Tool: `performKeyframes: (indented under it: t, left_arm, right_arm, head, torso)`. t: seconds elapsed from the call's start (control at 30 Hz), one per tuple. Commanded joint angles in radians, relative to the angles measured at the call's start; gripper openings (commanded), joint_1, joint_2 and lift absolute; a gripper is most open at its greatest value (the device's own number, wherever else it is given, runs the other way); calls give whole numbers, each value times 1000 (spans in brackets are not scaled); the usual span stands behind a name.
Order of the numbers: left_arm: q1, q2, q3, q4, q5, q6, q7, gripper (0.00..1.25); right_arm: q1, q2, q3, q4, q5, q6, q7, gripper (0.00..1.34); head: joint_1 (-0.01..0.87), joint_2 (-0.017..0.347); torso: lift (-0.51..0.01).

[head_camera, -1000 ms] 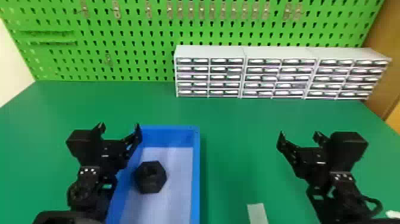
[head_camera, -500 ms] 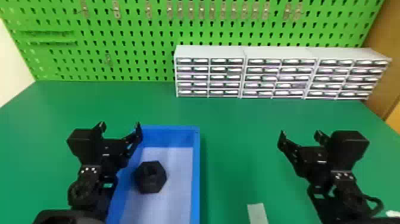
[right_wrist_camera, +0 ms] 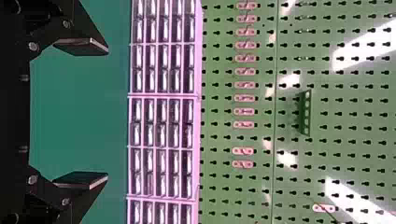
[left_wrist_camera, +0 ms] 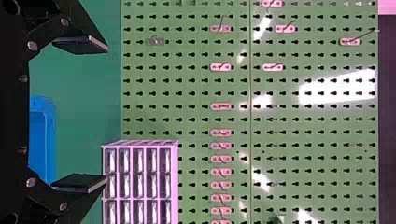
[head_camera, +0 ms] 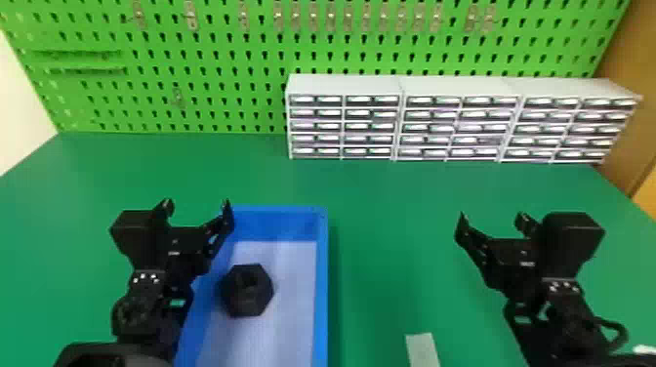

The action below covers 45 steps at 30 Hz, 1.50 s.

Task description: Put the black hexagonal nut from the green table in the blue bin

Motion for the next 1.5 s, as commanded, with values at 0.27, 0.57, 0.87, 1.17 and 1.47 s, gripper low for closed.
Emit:
performKeyframes:
  t: [0.27,0.57,0.87,1.17,1.47]
  left_arm:
    - [5,0,-8,1,2,0,0,965]
    - [2,0,-5,0,5,0,0,965]
    - [-1,0,-5,1,5,0,0,965]
    - [0,0,-7,1,2,0,0,965]
    - [-3,0,-11,1,-1,2,2,965]
  right_arm:
    - [-4,-2,-2,0,0,6,0,1008]
    - [-12,-5,1,0,0,9,0,1008]
    - [-10,-7,-4,0,-2,9,0,1009]
    - [-9,-10,-5,0,-8,9,0,1008]
    - [-10,-10,-10,0,-11,9,0,1009]
  head:
    - [657,57]
    - [657,57]
    - [657,57]
    - [657,57]
    - [657,57]
  torso:
    - [-95]
    - [-95]
    - [-95]
    - [-95]
    - [-95]
